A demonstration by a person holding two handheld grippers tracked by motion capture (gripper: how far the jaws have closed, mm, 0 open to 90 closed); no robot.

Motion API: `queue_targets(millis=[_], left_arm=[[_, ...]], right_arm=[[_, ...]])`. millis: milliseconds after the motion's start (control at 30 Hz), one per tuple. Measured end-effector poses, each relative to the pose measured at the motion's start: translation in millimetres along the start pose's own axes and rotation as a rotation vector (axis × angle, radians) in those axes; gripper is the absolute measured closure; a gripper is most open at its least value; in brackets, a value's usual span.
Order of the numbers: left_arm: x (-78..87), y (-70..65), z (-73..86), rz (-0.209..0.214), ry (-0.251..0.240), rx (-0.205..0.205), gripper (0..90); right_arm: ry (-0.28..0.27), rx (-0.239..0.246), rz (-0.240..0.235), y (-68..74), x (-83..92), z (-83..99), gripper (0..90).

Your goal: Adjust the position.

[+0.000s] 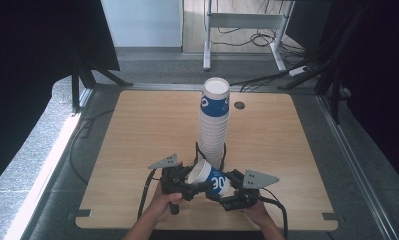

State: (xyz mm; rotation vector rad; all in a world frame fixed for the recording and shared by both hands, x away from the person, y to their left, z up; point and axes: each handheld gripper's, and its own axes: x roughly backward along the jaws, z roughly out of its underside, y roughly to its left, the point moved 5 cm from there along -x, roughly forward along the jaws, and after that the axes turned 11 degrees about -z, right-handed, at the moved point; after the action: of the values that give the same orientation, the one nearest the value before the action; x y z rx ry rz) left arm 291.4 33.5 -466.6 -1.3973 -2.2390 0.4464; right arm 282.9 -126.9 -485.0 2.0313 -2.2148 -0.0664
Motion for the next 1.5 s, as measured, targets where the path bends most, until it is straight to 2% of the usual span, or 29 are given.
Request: queue_targets(millis=[233, 500, 667, 733, 933, 1100, 1300, 1500], left_arm=[[2.8, 4.1, 1.0, 0.020, -0.015, 0.016, 14.5], [3.3, 5.5, 2.4, 0.004, -0.020, -0.021, 16.0], [6.0, 7.1, 0.4, -0.038, -0.020, -0.062, 16.3], [8.8, 8.5, -1.6, -0.060, -0.022, -0.076, 16.3], [14.3, 10.7, -2.1, -0.093, -0.009, -0.102, 16.4], [16.9, 9.4, -2.7, -0.126, -0.001, -0.140, 16.4], [18.5, 9.8, -3.0, -0.153, 0.006, -0.162, 16.4], [20.7, 9.0, -2.8, -0.213, 0.030, -0.209, 16.4]], right_arm=[[0.023, -0.016, -0.007, -1.4, -1.4, 3.4, 27.8], [0.048, -0.029, -0.007, -2.6, -4.6, 6.5, 27.2], [0.079, -0.064, 0.020, -5.3, -4.6, 7.7, 23.0], [0.087, -0.072, 0.018, -5.4, -3.3, 7.7, 21.8], [0.103, -0.071, 0.042, -6.5, -0.6, 7.5, 20.1], [0.120, -0.071, 0.045, -6.7, -0.3, 8.8, 19.7], [0.134, -0.064, 0.049, -6.0, 0.6, 9.0, 19.6], [0.142, -0.048, 0.072, -5.4, 5.2, 5.5, 19.6]])
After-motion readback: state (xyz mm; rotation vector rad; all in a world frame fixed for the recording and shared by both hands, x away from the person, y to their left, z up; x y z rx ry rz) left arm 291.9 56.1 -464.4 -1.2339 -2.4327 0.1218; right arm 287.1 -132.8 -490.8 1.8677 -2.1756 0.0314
